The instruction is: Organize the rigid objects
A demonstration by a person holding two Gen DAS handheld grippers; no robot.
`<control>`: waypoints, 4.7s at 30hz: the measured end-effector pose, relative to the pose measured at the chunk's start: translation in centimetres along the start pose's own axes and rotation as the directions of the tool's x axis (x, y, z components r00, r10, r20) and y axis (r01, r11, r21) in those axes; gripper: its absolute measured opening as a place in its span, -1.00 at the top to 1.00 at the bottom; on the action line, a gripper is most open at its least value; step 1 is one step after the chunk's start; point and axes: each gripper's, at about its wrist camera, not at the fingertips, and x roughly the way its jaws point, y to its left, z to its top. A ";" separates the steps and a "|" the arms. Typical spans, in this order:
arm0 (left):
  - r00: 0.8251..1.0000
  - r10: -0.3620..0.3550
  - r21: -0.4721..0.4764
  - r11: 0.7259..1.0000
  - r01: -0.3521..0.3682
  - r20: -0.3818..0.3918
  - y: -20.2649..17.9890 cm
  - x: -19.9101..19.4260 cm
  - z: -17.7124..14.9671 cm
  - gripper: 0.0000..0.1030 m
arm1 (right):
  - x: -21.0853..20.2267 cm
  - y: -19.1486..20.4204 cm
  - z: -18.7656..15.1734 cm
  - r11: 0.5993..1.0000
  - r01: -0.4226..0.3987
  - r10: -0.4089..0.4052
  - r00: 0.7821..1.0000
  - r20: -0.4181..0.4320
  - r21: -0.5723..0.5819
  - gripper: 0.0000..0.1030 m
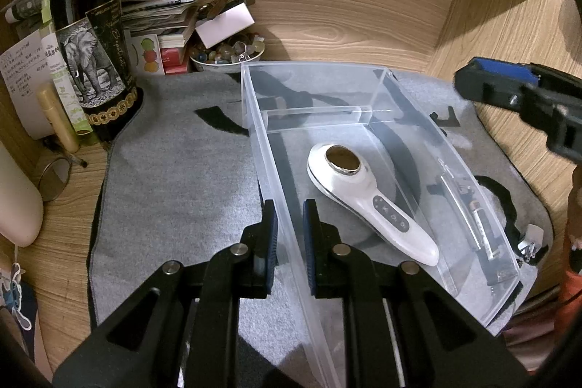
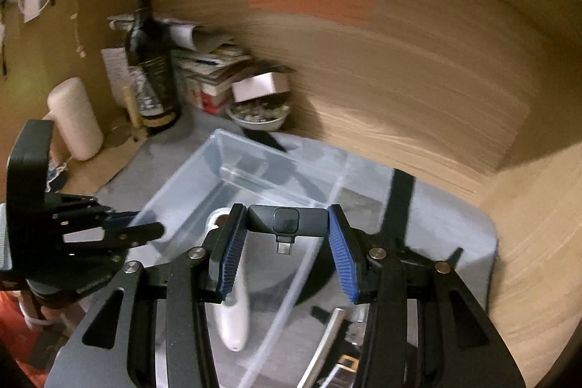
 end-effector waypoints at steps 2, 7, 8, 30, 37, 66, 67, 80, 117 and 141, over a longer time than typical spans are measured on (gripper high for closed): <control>1.000 0.000 0.000 1.000 0.000 0.000 0.0 0.0 0.0 0.74 | 0.5 1.0 0.0 1.000 -0.015 0.014 1.000 -0.011 -0.020 0.19; 1.000 -0.004 -0.005 1.000 0.004 0.001 0.1 -0.1 0.1 0.74 | 2.1 2.3 -0.7 0.998 -0.049 0.047 0.997 -0.057 -0.044 0.19; 1.000 -0.005 -0.006 1.000 0.005 0.002 0.1 -0.1 0.0 0.74 | 2.4 2.6 -0.8 0.997 -0.056 0.052 0.996 -0.069 -0.047 0.19; 1.000 -0.008 -0.008 1.000 0.008 0.004 0.1 -0.2 0.0 0.74 | 6.8 5.6 -3.7 0.975 -0.170 0.123 0.949 -0.291 -0.141 0.19; 1.000 -0.007 -0.007 1.000 0.007 0.004 0.0 -0.1 0.0 0.74 | 6.6 5.7 -3.8 0.975 -0.160 0.109 0.950 -0.292 -0.155 0.01; 1.000 -0.004 -0.001 1.000 0.004 0.002 -0.1 -0.1 0.0 0.74 | -0.9 -0.3 -0.1 0.988 0.135 -0.133 0.990 0.037 -0.080 -0.60; 1.000 -0.004 -0.001 1.000 0.004 0.003 -0.1 -0.1 0.0 0.74 | -1.0 -0.8 0.1 0.987 0.143 -0.140 0.989 0.046 -0.069 -0.62; 1.000 -0.002 0.001 1.000 0.002 0.002 0.0 -0.1 0.0 0.74 | 3.2 -10.3 -1.0 0.958 0.236 -0.224 0.971 -0.085 0.164 -0.68; 1.000 0.000 0.005 1.000 0.000 0.003 -0.3 -0.1 -0.1 0.74 | 9.6 -13.0 -3.8 0.953 0.129 -0.060 0.968 -0.244 0.276 0.55; 1.000 0.001 0.006 1.000 -0.001 0.003 -0.3 -0.1 0.0 0.74 | 0.4 -4.3 1.0 0.996 -0.007 0.005 1.000 0.030 0.092 0.55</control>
